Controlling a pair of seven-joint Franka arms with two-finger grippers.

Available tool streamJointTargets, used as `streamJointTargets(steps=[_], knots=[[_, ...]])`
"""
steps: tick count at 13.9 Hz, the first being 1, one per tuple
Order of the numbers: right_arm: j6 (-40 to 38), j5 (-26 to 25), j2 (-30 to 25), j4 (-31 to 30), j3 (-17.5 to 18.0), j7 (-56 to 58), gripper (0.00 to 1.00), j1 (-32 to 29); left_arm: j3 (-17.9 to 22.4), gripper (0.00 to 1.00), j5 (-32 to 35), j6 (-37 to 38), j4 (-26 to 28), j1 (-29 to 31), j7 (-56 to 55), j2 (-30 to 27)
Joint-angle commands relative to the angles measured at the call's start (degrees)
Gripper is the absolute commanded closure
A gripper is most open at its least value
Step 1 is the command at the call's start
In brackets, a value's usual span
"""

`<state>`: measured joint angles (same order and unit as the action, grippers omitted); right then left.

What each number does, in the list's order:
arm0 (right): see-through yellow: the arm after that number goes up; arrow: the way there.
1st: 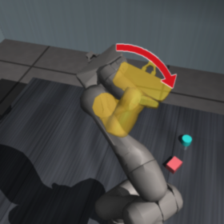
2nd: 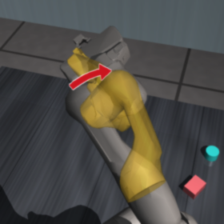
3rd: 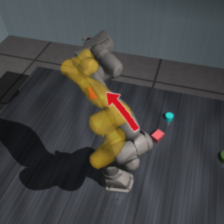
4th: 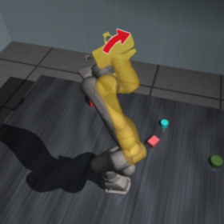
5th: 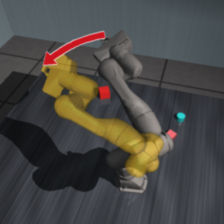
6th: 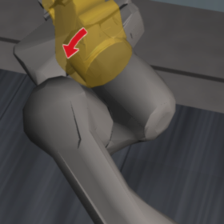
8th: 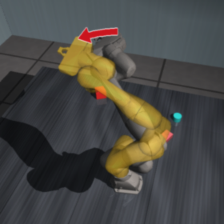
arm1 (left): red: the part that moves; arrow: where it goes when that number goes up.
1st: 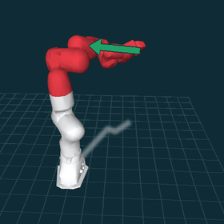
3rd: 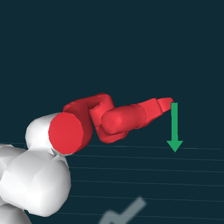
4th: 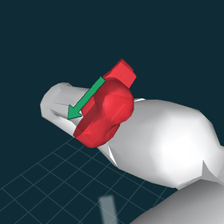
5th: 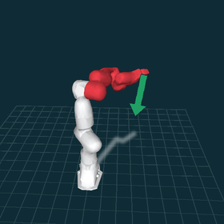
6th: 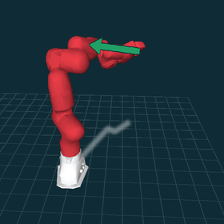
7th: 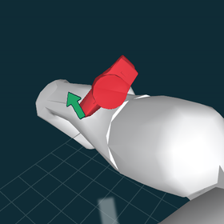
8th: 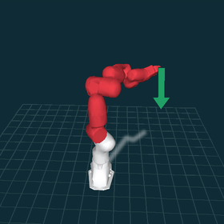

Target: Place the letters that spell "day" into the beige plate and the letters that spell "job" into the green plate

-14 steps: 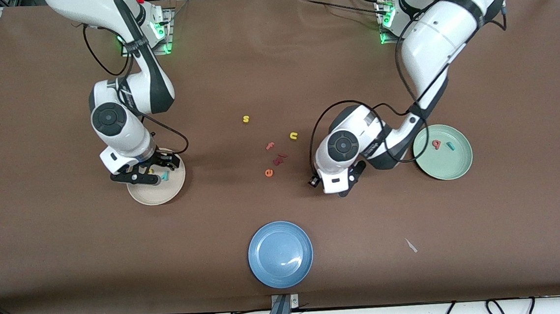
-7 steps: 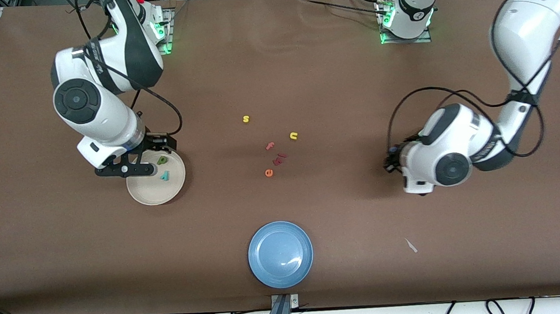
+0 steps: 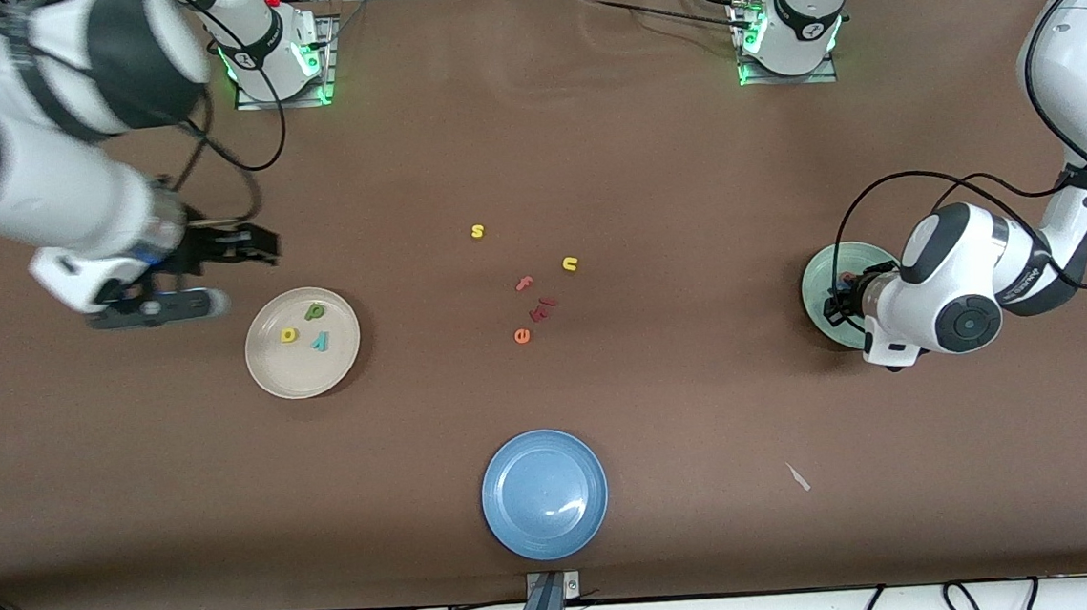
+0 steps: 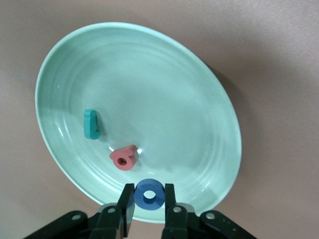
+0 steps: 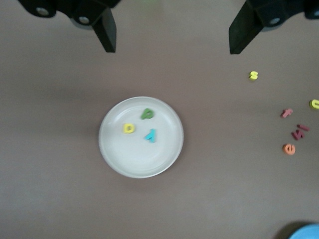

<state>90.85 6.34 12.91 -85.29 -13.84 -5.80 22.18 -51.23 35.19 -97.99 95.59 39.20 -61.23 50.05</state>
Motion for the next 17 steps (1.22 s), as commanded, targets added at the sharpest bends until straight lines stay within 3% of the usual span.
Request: streamJointTargets(steps=[1,3,4,8,11,14,15,17], knots=[[-0.05,2.36,-7.26,-0.92,5.81,2.64,0.00,-8.36,-0.71,0.28,1.55,-0.63,0.66,0.18,0.94,-1.79],[-3.47,-4.89,-10.79,-2.51,13.90,2.38,0.00,-14.94,-1.24,0.12,1.81,-0.36,-1.35,1.14,2.16,-3.19],[-4.27,-5.89,-12.11,-4.16,15.41,1.68,0.00,-16.89,-1.94,0.01,1.73,-0.10,-3.11,1.23,3.56,-4.68],[2.39,-5.29,-17.04,-12.78,15.60,2.02,0.00,-19.54,-2.39,0.01,1.11,0.43,-8.75,0.88,9.72,-9.60],[2.84,-5.56,-17.14,-12.80,16.30,2.02,0.00,-19.64,-2.30,0.01,1.03,1.04,-10.94,0.88,17.79,-12.07],[3.81,-5.38,-15.82,-12.01,15.87,2.37,0.00,-19.90,-1.34,0.01,0.76,6.74,-16.64,-2.00,27.35,-12.43],[3.81,-5.29,-14.94,-11.57,15.78,2.38,0.00,-19.73,1.89,0.01,-0.28,9.63,-20.40,-5.50,31.75,-12.34],[3.19,-5.29,-15.02,-11.56,15.78,2.29,0.00,-19.72,14.07,0.01,-9.47,14.03,-28.40,-14.37,36.78,-12.60]])
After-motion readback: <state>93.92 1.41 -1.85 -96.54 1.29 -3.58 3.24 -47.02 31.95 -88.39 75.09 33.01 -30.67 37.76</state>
